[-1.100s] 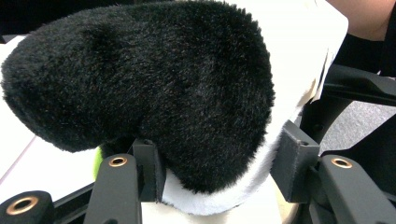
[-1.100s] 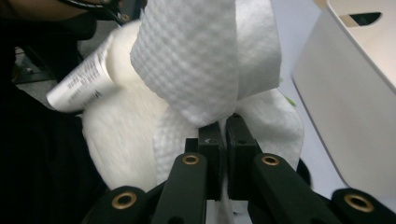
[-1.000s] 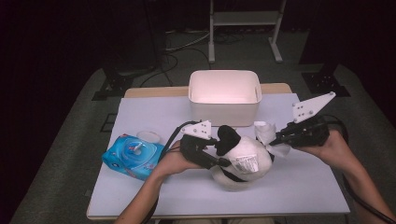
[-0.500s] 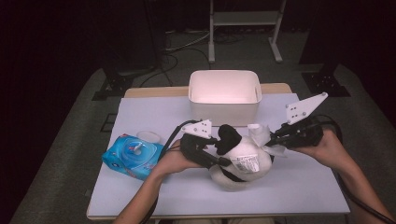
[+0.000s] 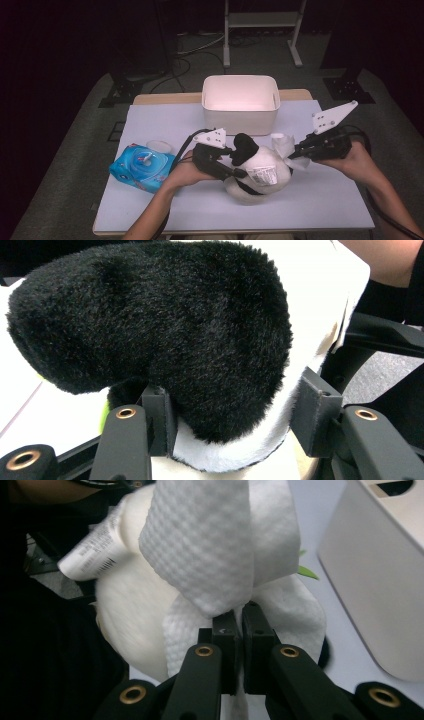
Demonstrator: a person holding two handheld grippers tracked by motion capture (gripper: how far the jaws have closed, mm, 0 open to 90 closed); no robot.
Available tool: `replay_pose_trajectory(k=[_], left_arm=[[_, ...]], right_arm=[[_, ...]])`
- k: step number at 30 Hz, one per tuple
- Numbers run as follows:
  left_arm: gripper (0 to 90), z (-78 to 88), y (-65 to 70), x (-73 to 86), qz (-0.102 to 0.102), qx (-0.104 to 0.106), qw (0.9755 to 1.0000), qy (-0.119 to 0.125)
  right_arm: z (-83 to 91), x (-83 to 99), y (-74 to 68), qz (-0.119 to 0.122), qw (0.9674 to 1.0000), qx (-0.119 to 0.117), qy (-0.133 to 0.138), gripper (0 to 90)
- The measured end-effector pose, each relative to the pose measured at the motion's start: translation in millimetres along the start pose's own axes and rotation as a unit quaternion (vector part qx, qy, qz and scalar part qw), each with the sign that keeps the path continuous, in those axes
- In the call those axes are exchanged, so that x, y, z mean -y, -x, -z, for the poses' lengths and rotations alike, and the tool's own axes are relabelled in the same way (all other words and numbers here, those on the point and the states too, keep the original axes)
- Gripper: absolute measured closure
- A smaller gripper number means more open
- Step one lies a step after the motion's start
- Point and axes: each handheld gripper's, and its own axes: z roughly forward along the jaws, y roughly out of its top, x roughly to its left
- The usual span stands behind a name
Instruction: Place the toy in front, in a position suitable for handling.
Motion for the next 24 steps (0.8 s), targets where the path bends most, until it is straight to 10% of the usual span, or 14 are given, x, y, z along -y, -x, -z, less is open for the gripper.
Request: replay_pose_trajectory(k=[17,24], left_arm=[[45.0,-0.2,-0.2,-1.0,0.003,-0.001,1.0,0.002],[45.1,-4.8,-0.1,-6.4,-0.004,-0.001,1.0,-0.006]], right_arm=[[4.5,6.7,-5.3,0.0,0.9999,-0.002,0.011,86.1],[-3.4,-18.0,-12.0,0.025,0.9994,-0.014,0.018,86.0]])
